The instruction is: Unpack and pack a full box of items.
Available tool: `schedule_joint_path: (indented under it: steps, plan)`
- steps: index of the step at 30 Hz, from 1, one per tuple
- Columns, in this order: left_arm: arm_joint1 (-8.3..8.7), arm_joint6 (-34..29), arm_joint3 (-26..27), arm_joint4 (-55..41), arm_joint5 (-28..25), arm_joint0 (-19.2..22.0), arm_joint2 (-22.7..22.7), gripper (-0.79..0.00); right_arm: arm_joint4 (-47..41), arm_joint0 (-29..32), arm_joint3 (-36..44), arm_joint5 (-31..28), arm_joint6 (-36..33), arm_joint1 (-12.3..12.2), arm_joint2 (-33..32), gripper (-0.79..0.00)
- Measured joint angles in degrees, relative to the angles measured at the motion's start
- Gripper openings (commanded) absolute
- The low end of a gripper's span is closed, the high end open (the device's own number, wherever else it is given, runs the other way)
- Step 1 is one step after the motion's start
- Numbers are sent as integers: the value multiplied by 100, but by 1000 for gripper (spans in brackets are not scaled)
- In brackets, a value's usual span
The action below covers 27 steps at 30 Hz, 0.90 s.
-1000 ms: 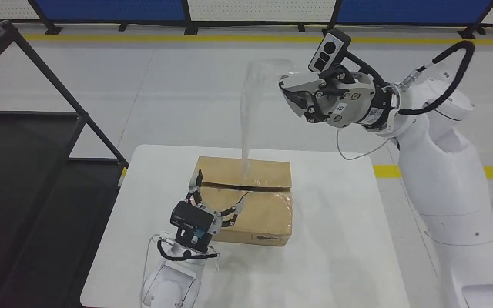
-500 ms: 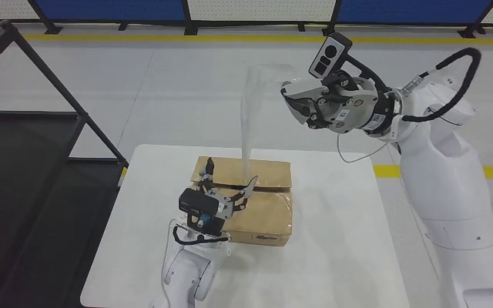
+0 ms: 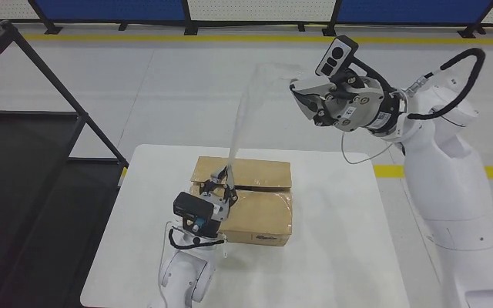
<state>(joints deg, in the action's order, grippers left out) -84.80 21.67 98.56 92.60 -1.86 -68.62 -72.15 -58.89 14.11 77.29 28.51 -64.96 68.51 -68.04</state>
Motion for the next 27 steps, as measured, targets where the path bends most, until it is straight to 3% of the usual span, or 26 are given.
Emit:
schedule_joint_path:
  steps: [6, 11, 16, 19, 24, 27]
  plan:
    - [117, -415, 737, 295, -342, -506, -408, -785, 511, -50, -171, 642, -362, -132, 4, -785]
    - [259, -1504, 1768, 367, -1264, -1147, -971, -785, 818, -12, -291, 637, -446, -348, 351, -785]
    - [330, -2653, 2808, -542, -1996, -1738, -1425, -785, 827, -106, -510, 509, -574, -684, 983, -785]
    - [350, -3194, 3435, -1251, -2131, -2045, -1583, -785, 611, -205, -664, 452, -632, -895, 1357, -785]
    - [382, -3669, 3613, -2145, -2218, -2190, -1777, -785, 57, -377, -860, 387, -697, -1236, 1904, -785]
    - [386, -3772, 3608, -2321, -2239, -2194, -1793, -785, -64, -389, -872, 383, -702, -1283, 1981, -785]
